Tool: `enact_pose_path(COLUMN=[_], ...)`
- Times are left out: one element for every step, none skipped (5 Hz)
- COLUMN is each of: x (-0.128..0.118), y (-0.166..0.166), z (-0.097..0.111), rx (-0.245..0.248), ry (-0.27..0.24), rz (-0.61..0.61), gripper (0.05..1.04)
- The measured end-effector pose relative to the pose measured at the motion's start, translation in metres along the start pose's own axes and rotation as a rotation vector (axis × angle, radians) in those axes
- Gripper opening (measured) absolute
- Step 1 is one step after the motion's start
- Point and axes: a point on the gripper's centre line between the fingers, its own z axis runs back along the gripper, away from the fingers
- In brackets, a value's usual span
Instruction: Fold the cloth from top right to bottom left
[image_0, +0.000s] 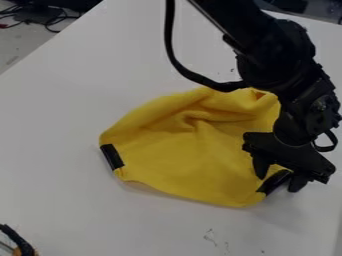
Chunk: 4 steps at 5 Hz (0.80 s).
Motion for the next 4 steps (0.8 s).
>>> enact_pose_path(x=[-0.017,-0.047,-0.080,-0.100], y=[-0.001,-0.006,-0.012,-0.022], z=[0.004,0.016,0.030,0.040], rx=[0.001,0.031,0.049,0.059], ry=[0.031,0.075,0.126,0.132], rz=[0.021,0.037,0.052,0.093], gripper=[0.396,0.182,0.085,0.073])
